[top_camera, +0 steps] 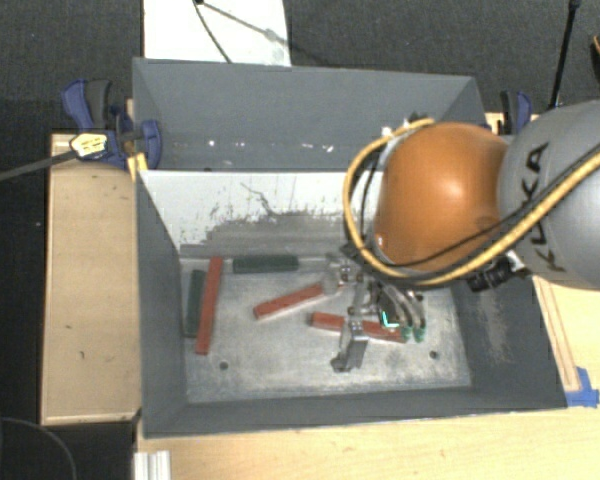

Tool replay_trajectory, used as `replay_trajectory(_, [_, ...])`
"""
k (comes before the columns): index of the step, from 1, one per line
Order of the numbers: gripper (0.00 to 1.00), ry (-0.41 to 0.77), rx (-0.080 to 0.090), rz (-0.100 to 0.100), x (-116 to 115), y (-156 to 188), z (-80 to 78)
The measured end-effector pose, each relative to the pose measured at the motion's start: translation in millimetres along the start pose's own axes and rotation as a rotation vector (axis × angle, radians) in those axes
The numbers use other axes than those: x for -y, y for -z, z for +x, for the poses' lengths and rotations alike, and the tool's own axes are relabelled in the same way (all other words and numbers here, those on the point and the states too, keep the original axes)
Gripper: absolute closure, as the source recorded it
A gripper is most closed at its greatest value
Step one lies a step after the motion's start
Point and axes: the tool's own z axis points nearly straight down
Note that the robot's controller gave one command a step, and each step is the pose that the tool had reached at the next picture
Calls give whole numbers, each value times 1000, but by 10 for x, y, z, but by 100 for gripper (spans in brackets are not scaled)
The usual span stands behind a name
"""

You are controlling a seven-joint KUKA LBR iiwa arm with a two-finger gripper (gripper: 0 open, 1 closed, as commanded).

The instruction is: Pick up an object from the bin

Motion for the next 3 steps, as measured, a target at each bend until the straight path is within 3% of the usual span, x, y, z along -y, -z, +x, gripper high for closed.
replay_trajectory(1, [0, -23, 1, 2, 879, -1332, -634])
replay_trajectory(2, [0, -495, 0, 0, 771, -1562, -588])
replay_trajectory(3, [100, -498, 1, -1, 772, -1557, -592])
